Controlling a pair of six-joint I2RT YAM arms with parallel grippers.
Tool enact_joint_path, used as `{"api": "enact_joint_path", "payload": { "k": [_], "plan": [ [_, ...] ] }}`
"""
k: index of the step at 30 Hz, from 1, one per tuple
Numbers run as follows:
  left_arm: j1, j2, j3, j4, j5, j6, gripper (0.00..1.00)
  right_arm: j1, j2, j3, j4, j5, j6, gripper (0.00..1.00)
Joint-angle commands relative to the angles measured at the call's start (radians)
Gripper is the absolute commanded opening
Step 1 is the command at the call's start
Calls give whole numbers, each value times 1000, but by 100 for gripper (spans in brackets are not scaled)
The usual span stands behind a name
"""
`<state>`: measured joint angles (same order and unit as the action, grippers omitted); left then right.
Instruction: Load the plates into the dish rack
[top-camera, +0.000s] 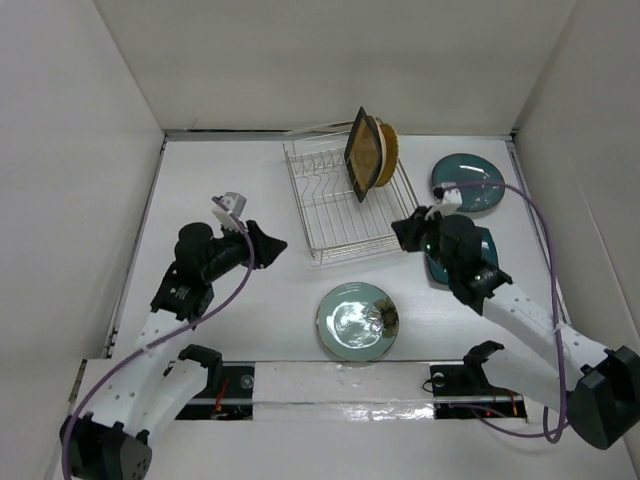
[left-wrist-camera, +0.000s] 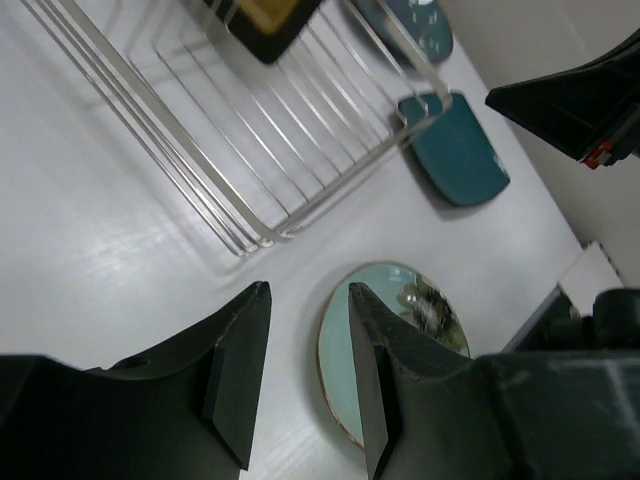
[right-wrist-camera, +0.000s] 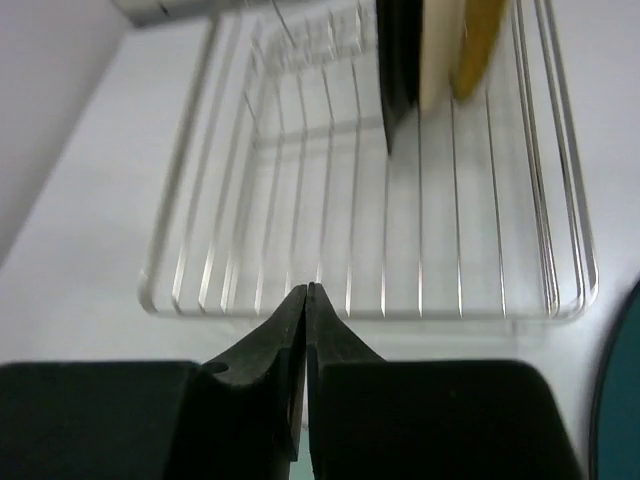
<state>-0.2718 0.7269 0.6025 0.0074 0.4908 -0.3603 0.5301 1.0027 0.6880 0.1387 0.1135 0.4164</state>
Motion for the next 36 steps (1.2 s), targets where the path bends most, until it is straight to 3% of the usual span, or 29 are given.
{"api": "enact_joint_path", "payload": {
  "k": [1, 2, 5, 6, 9, 16, 25, 36],
  "plan": [
    [-102, 116, 22, -6, 33, 23, 34, 8, -103, -125, 26, -37, 90, 14],
    [-125, 140, 23, -39, 23, 29, 34, 8, -168, -157, 12, -43, 87, 32],
    [-213, 206, 8, -69, -14, 23, 39, -1, -269, -240, -47, -35, 91, 54],
    [-245, 218, 8, -76, -38, 17, 44, -1, -291, -260, -51, -40, 93, 57],
    [-375, 308, 22, -116, -107, -2, 57, -12, -346, -321, -45, -57, 105, 59],
    [-386, 504, -3, -86, -29, -34, 59, -42, -337, -387, 58, -184, 127, 59],
    [-386, 666, -35, 35, 81, -94, 57, -51, -243, -423, 206, -258, 139, 59],
    [-386, 815, -37, 123, 169, -128, 47, -61, -225, -459, 292, -253, 145, 58]
  ]
}}
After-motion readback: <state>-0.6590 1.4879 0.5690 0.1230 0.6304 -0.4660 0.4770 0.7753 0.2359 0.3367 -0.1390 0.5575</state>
